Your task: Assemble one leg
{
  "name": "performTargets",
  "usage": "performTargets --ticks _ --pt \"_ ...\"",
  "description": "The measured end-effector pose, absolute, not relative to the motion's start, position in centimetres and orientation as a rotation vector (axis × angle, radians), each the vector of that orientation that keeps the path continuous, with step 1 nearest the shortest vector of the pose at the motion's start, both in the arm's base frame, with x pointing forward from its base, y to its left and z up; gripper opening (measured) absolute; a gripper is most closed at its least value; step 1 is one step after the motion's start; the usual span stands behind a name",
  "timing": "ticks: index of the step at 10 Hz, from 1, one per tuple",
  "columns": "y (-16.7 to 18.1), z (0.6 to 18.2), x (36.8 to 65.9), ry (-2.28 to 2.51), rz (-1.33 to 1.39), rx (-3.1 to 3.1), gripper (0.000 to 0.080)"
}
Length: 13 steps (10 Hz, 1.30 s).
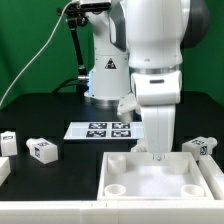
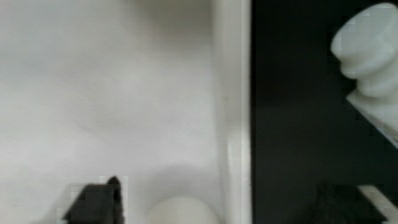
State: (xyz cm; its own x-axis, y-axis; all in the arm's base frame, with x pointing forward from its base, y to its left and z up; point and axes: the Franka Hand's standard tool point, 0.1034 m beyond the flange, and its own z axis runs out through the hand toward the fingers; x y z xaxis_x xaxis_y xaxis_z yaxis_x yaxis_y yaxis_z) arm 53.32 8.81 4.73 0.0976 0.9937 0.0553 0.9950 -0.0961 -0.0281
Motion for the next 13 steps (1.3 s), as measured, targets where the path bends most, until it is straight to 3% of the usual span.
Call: performTargets --ticks 3,9,11,13 --pt "7.9 7.8 53.3 -1.883 -0.098 -2.497 0.0646" --pt "7.9 7.6 53.0 -1.622 -0.114 -2.666 0.0649" --pt "8.5 7.8 52.3 -1.139 -0.132 -2.893 0.0649" --pt "11.3 7.9 51.6 -0.692 -0.135 -3.012 0.0649"
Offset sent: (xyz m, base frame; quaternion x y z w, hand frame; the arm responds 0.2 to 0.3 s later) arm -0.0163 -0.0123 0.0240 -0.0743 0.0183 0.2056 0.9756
